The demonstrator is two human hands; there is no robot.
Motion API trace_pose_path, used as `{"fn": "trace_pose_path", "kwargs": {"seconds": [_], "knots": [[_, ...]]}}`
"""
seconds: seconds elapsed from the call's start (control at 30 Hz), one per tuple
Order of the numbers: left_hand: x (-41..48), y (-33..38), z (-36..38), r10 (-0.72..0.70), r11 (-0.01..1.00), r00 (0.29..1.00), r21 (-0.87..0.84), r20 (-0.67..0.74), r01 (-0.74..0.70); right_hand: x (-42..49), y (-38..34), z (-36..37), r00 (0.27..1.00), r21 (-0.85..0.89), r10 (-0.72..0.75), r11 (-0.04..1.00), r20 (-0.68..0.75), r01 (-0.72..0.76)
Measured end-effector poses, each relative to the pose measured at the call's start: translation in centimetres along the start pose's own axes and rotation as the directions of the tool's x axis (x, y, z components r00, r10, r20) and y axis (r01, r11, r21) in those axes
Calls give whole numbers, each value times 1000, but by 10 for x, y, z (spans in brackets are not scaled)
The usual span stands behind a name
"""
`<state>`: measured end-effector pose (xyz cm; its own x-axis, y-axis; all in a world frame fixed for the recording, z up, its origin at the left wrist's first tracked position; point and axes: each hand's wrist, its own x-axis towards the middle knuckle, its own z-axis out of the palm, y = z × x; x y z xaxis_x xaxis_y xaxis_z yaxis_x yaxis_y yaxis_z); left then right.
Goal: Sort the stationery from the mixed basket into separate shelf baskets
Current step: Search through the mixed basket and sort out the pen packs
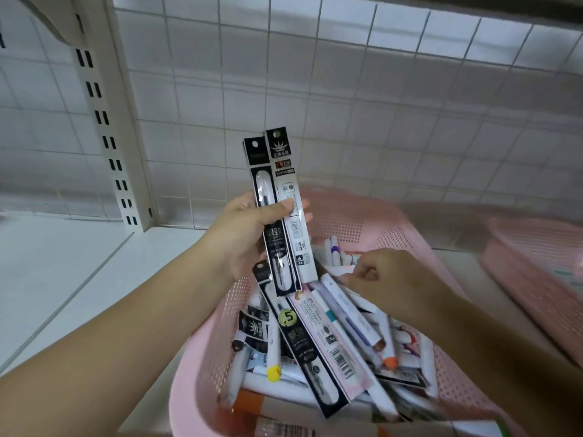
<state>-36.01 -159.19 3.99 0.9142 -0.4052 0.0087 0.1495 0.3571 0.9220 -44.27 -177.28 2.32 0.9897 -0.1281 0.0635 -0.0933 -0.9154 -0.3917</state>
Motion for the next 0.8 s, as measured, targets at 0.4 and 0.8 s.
{"fn": "trace_pose_path", "kwargs": {"seconds": [0.4, 0.8], "knots": [[-6, 10, 9, -19, 998, 997, -62, -75, 14, -3, -17, 8, 967, -298, -201, 924, 155, 239], [-45, 14, 22, -82, 996, 963, -40, -258, 74, 3, -6, 3, 991, -53, -53, 997, 119, 60]]}}
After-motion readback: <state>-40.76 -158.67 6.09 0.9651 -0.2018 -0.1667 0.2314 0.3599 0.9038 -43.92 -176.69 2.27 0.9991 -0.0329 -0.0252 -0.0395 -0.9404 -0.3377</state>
